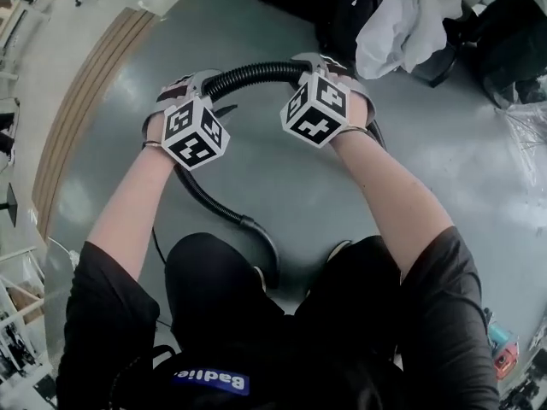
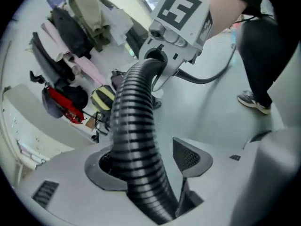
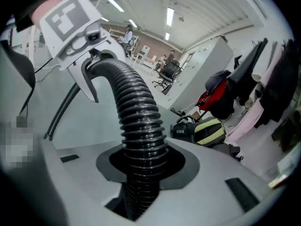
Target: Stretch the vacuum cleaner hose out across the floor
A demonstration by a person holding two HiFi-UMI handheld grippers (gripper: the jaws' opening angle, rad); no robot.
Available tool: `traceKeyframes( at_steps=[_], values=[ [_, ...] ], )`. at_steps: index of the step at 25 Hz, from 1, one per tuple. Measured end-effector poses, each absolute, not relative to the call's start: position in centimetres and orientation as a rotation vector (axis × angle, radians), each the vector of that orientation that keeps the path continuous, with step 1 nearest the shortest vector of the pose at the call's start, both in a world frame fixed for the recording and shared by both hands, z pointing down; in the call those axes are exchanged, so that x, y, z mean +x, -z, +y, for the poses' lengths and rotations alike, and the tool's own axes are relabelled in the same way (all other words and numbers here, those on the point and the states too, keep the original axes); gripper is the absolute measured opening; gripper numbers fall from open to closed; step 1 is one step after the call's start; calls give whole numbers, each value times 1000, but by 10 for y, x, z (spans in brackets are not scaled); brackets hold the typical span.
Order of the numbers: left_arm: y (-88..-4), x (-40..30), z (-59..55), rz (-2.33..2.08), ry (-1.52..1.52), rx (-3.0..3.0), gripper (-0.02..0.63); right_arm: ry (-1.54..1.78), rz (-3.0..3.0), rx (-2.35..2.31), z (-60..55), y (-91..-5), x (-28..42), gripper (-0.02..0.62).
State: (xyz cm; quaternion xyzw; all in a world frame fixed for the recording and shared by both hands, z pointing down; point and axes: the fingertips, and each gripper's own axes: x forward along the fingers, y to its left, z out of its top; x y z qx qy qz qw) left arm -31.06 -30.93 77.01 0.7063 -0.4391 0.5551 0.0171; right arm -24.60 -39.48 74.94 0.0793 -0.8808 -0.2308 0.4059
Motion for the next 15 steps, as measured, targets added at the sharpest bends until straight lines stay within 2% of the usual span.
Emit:
traceKeyframes(
  at_steps=[6, 12, 13, 14, 15],
  values=[
    [-786, -346, -309, -1647, -1591, 1867, 304, 362, -2315, 225, -460, -752, -236, 129],
    [-826, -345, -287, -1720, -1492, 1542, 305, 201, -2427, 205, -500, -742, -217, 137],
    [-836, -346, -284, -1693, -1502, 1511, 291, 210, -2424, 200, -504, -746, -215, 144],
    [-844, -349, -282, -1661, -1515, 1495, 241, 236, -2412, 188, -506, -753, -214, 146],
    [-851, -355, -281, -1632, -1522, 1492, 238, 271, -2396, 176, -505, -762, -214, 146]
  ],
)
